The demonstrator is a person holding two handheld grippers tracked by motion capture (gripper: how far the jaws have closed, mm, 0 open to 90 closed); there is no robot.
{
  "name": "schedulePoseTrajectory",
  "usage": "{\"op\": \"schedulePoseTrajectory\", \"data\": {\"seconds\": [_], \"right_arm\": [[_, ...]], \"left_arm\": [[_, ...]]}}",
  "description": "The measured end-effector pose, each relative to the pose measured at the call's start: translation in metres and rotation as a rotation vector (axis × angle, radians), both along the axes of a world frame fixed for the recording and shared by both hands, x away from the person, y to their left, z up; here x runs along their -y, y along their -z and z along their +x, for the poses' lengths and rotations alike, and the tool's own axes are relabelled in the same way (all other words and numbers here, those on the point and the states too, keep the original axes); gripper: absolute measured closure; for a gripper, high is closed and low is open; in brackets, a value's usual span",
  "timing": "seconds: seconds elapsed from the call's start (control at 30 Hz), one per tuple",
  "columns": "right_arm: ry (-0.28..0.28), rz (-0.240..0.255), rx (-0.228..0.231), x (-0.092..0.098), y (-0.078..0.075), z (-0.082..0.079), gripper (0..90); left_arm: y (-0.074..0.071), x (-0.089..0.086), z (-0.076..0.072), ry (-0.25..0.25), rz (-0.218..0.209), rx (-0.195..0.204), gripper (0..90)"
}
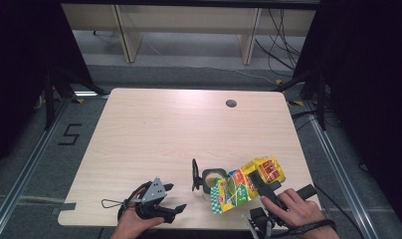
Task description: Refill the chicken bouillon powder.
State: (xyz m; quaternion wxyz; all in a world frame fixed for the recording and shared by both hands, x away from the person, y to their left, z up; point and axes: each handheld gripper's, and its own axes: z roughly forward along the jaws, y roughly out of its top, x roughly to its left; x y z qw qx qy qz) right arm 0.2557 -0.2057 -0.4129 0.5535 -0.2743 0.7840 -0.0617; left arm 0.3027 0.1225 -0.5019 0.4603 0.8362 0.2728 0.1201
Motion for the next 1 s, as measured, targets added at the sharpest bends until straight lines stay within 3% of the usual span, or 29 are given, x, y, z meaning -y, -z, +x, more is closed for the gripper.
{"op": "schedulePoseTrajectory", "data": {"seconds": [0.03, 0.07, 0.23, 0.27, 0.3, 0.33, 0.37, 0.43, 0.47, 0.5, 0.53, 0.73, 0.77, 0.8, 0.87, 0.9, 0.97, 1.0], "right_arm": [[0.0, 0.0, 0.0, 0.0, 0.0, 0.0, 48.8], [0.006, 0.011, -0.02, 0.0001, -0.0006, 0.0, 48.8], [0.027, 0.025, -0.021, 0.0017, 0.0, -0.0009, 48.8], [0.016, -0.026, -0.012, -0.0007, -0.0018, -0.0001, 48.9], [0.016, -0.026, -0.012, -0.0007, -0.0018, -0.0001, 48.9], [0.003, 0.007, -0.016, 0.0006, -0.0008, 0.0003, 49.0], [0.012, 0.017, -0.022, 0.0013, -0.0013, -0.0006, 49.0], [0.006, 0.014, -0.013, 0.0008, -0.0023, -0.0009, 49.0], [0.011, 0.012, -0.023, 0.0006, -0.0023, -0.0008, 49.0], [0.009, 0.015, -0.024, 0.0008, -0.0016, -0.0003, 49.0], [0.013, 0.02, -0.024, 0.0011, -0.0008, -0.0002, 49.0], [0.006, 0.009, -0.021, 0.0016, -0.0033, 0.0001, 49.0], [0.006, 0.006, -0.021, 0.0015, -0.0032, 0.0002, 49.0], [-0.001, -0.005, -0.024, 0.0007, -0.003, 0.0007, 49.0], [-0.007, -0.004, -0.021, 0.001, -0.0029, 0.0008, 49.0], [-0.003, -0.002, -0.021, 0.0012, -0.0035, 0.0007, 49.0], [-0.006, 0.0, -0.015, 0.0012, -0.0038, 0.0002, 49.0], [0.007, 0.005, -0.021, 0.0016, -0.0031, -0.0002, 49.0]], "left_arm": [[0.0, 0.0, 0.0, 0.0, 0.0, 0.0, 20.5], [0.001, 0.0023, -0.0015, -0.021, -0.037, -0.021, 20.5], [0.001, 0.0026, -0.0015, -0.019, -0.036, -0.02, 20.5], [0.0004, 0.0003, -0.0006, -0.008, -0.002, -0.008, 20.5], [0.0004, 0.0003, -0.0006, -0.008, -0.002, -0.008, 20.5], [0.0005, 0.0004, -0.0007, -0.01, -0.002, -0.009, 20.5], [0.0009, 0.0018, -0.0013, -0.014, -0.026, -0.016, 20.5], [0.0009, 0.0019, -0.0012, -0.017, -0.028, -0.019, 20.5], [0.0005, 0.0003, -0.0007, -0.009, 0.0, -0.009, 20.5], [0.0005, 0.0003, -0.0007, -0.009, 0.0, -0.009, 20.5], [0.0011, 0.0026, -0.0016, -0.019, -0.037, -0.021, 20.5], [0.0003, 0.0009, 0.0005, 0.006, -0.012, -0.002, 20.5], [0.0011, 0.0022, -0.0008, -0.009, -0.032, -0.012, 20.5], [0.0004, 0.0003, -0.0007, -0.01, 0.0, -0.009, 20.5], [0.0005, 0.0003, -0.0006, -0.009, -0.001, -0.008, 20.5], [0.0012, 0.0026, -0.0016, -0.02, -0.037, -0.02, 20.5], [0.0014, 0.0025, -0.0019, -0.019, -0.037, -0.02, 20.5], [0.0006, 0.0004, -0.0003, -0.003, -0.003, -0.004, 20.5]]}}
